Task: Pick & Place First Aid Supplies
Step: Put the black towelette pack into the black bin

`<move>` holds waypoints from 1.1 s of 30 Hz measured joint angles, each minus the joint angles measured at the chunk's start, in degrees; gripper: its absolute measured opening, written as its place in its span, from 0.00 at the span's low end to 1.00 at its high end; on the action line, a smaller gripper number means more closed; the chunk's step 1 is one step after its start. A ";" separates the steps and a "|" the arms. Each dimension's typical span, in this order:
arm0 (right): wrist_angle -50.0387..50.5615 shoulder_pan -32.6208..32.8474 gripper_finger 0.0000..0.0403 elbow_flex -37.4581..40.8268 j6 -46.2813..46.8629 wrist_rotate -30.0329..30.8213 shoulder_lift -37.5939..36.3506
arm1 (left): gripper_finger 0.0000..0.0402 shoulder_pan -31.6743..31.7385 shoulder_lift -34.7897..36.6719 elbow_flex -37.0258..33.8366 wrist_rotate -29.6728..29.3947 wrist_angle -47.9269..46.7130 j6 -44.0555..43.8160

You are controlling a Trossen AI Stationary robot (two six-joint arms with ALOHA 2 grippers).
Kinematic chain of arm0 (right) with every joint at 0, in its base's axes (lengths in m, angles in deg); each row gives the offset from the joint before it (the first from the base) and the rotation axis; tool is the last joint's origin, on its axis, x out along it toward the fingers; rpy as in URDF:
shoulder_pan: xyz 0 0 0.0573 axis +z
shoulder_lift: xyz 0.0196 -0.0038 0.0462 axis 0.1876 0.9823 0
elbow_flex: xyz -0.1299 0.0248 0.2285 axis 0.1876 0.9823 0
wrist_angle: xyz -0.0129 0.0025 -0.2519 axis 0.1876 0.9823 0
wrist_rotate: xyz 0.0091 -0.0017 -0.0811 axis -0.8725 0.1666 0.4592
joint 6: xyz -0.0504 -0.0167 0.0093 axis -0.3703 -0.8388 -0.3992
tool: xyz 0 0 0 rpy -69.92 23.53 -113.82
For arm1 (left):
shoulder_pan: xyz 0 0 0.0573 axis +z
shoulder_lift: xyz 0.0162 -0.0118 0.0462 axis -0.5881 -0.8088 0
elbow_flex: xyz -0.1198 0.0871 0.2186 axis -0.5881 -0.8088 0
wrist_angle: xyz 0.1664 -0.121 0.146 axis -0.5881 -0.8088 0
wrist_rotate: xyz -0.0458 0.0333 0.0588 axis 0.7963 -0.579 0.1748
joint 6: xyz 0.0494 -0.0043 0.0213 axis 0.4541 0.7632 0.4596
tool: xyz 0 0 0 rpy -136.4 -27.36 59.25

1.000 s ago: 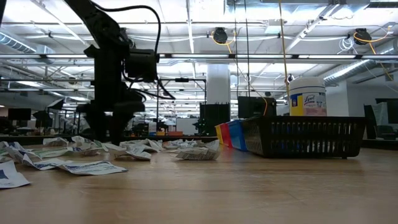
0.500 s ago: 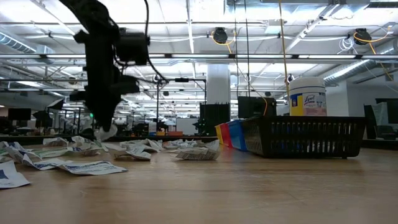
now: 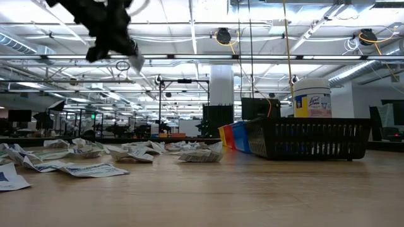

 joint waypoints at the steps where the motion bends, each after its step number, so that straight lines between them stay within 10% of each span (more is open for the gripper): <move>1: 0.02 0.02 0.56 0.00 0.11 0.00 0.00 | 0.01 0.00 1.70 0.00 0.00 1.75 0.81; 19: 3.32 0.02 0.56 -7.67 7.17 -3.04 3.27 | 0.00 -6.46 6.21 0.11 3.73 42.12 14.49; 33: 6.96 0.02 0.56 -18.17 1.38 -6.23 10.21 | 0.00 -12.20 -14.28 24.57 9.84 28.87 26.23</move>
